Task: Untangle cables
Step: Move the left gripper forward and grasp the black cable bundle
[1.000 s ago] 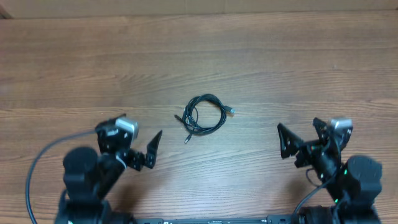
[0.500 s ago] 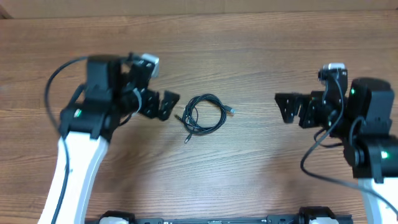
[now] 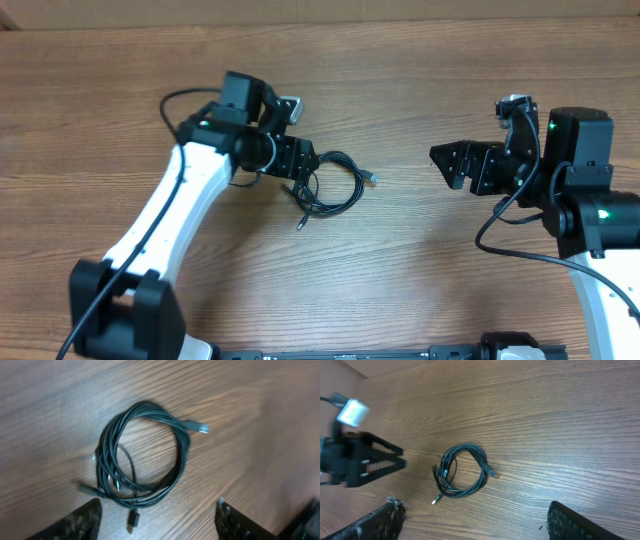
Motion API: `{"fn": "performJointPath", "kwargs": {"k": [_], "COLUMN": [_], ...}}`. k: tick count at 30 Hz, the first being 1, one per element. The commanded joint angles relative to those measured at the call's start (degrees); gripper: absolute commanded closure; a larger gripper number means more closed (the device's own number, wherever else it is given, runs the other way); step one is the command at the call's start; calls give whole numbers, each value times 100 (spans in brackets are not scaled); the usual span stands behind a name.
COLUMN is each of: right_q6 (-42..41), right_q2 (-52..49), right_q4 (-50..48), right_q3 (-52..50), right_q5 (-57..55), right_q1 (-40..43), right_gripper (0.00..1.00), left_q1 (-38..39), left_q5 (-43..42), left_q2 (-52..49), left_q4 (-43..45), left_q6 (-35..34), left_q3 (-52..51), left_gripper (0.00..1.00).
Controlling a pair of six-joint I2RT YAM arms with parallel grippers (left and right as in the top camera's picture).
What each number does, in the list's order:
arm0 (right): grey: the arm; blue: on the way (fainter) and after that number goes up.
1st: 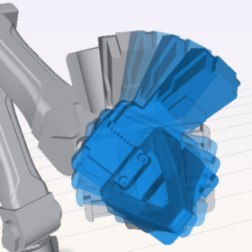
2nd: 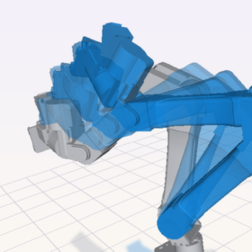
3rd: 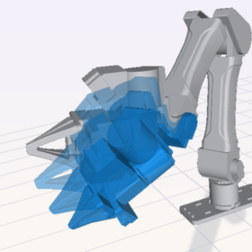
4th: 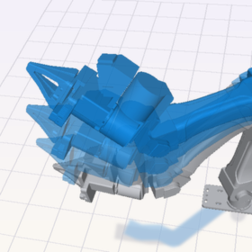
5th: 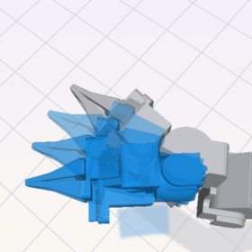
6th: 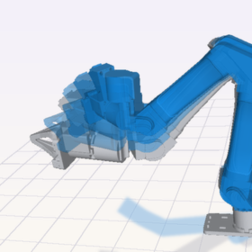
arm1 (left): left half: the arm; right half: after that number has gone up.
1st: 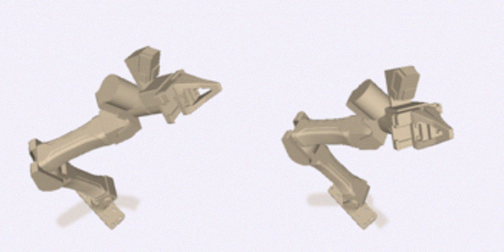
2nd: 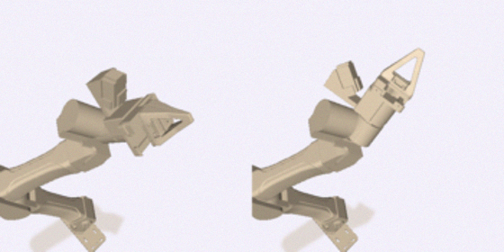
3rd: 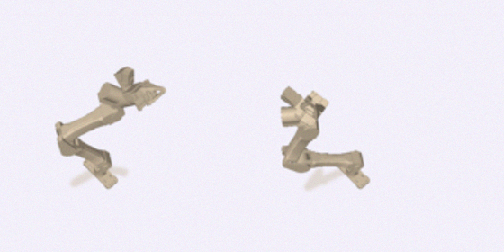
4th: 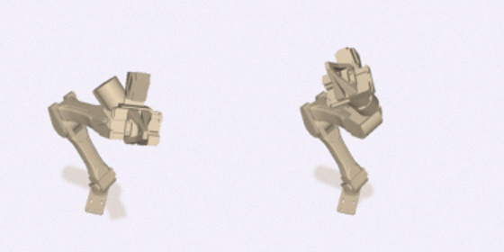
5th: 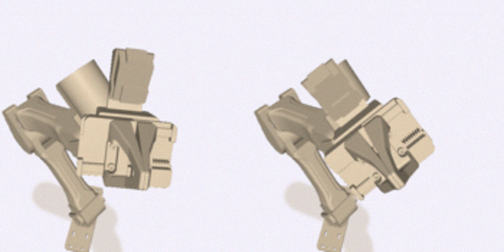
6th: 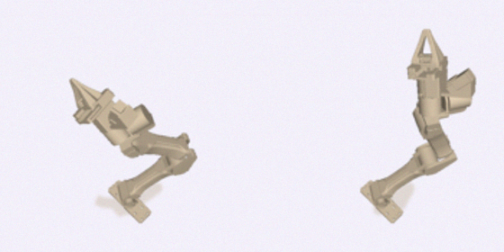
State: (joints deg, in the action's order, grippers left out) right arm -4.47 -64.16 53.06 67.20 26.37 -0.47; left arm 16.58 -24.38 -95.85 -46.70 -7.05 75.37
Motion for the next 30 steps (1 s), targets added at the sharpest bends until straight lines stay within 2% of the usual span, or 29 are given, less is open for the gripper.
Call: {"fn": "performJointPath", "kwargs": {"k": [1, 3, 7, 9, 14, 17, 30], "right_q6": [-11, -22, -20, -20, -20, -20, -20], "right_q2": [11, 11, 11, 11, 11, 11, 11], "right_q4": [-9, 11, 20, 20, 22, 24, 68], "right_q3": [133, 133, 133, 133, 133, 133, 133], "right_q5": [70, 70, 70, 70, 70, 70, 70], "right_q1": [-15, -15, -15, -15, -15, -15, -15], "right_gripper": [12, 12, 12, 12, 12, 12, 12], "left_q1": [337, 509, 966, 1102, 1276, 1274, 1281], "left_q5": [1064, 1392, 2361, 2586, 2645, 2632, 2651], "left_q2": [-293, -350, -481, -577, -1060, -1329, -1926], "left_q4": [13, 13, 15, 17, 26, 20, 321], "left_q6": [-1963, -2354, -3480, -3722, -4144, -4148, -4159], "left_q3": [127, 127, 125, 125, 125, 125, 125], "left_gripper": [32, 34, 55, 59, 62, 65, 66]}}
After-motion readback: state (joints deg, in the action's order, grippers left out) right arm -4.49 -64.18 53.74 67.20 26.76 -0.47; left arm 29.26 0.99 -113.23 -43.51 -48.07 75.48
